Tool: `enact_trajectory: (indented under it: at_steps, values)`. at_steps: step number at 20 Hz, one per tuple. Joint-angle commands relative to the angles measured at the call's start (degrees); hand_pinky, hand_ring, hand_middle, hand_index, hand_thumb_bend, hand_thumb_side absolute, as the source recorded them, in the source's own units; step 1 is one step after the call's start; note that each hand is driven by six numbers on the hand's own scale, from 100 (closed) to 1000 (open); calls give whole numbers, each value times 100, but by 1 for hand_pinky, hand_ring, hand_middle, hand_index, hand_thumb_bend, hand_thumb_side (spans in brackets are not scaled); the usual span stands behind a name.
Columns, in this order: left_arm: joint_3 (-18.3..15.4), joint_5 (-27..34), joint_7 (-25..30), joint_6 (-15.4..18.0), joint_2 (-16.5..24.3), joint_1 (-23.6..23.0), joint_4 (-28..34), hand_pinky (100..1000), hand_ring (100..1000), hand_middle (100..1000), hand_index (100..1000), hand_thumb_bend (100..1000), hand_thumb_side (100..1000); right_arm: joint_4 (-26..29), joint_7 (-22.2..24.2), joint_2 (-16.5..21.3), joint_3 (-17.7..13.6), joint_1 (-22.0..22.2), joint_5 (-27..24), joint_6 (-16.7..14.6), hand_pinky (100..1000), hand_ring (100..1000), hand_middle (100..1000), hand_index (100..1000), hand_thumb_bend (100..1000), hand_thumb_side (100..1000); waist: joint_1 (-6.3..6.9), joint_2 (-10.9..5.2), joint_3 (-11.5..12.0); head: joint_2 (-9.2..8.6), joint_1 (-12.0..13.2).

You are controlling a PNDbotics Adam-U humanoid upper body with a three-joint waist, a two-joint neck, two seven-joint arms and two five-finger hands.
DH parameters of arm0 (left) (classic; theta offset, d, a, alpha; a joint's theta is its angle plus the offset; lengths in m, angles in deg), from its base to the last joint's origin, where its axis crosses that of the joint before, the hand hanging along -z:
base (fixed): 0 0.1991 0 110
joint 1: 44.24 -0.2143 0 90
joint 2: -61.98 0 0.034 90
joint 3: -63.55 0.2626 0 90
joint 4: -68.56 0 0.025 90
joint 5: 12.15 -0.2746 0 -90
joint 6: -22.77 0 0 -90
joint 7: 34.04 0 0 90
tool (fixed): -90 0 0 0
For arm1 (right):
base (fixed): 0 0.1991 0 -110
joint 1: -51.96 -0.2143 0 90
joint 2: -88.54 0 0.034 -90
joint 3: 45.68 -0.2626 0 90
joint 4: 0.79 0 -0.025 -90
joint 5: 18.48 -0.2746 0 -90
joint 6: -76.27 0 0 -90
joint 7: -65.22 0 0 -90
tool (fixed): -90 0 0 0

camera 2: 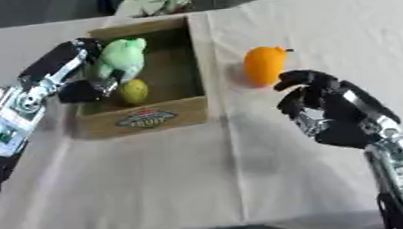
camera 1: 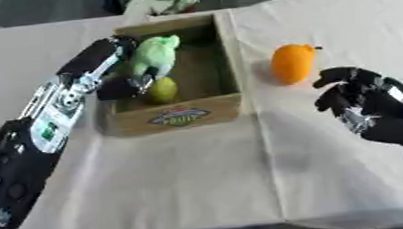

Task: Pick up objects on the table and place them in the box.

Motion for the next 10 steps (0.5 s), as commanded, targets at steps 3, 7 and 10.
enact_trajectory:
  at_steps: [3,7,10]
  values:
    - [-297,491,-162,-182,182,-79,589,711,768,788,850,540,887,62,-16,75,-54,-75,-31,-2,637,643,732,856,100,240,-13,-88,40,-26,-34]
    - [-488,918,-188,-374,291,-272,1093,679,733,750,824,456,873,56,-52,143,-78,-124,-44,-42,638,644,733,857,100,232,-26,-85,81,-24,-62]
    - [-664,1458,-322,-546,339,-495,1531,640,668,674,785,304,826,45,-71,339,-64,-253,-87,-131,639,645,734,858,100,214,-43,-82,118,-25,-86]
